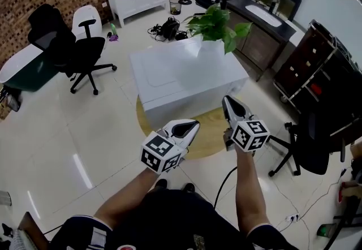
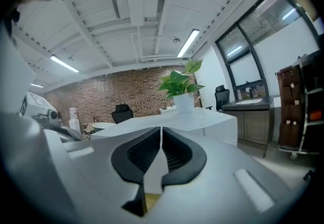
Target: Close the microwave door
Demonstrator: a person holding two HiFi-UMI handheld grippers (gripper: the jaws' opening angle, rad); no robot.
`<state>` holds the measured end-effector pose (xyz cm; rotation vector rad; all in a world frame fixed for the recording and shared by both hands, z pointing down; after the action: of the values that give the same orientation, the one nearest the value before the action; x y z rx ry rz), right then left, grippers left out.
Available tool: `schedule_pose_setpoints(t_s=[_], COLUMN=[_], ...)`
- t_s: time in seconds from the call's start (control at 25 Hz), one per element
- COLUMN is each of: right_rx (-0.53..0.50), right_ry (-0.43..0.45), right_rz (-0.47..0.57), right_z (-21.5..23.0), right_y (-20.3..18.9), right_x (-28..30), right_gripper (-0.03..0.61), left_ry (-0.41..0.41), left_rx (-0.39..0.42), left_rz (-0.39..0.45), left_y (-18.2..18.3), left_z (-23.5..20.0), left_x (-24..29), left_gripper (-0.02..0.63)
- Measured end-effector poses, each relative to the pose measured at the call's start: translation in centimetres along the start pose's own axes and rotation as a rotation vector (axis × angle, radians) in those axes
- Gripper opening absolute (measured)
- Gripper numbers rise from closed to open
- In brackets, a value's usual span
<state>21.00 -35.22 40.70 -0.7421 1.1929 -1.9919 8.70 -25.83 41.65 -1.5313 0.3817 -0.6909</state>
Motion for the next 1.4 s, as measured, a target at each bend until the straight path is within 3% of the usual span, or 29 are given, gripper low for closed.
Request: schedule_pose_setpoints(t_s=[0.68,1.4], right_rx=[-0.051,-0.071], right_ry=[-0.047,-0.094], right_rz=[0.02,0.016], right_z=[-3.1,-3.5], right_y=[-0.3,-0.5], right_x=[-6.0,-6.5], right_gripper=[0.002,0.0], left_ry=[-0.109,-0.139], left_rx=[0.044,0.049], left_rz=[0.015,0.014], left_y=[2.1,2.1], left_z=[0.5,0.8], left_x=[3.1,3.6], left_gripper=[0.012,0.012])
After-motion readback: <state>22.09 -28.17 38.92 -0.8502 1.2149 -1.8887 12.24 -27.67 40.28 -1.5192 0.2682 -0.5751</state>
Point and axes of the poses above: the fingertips, and each gripper's own axes: x forward along the fingers, z to its right, y out of its top, the point moved 3 cm from there along -x, backward along the fingers, and after that the axes turned 13 degrees about x, right-handed, at the moved point
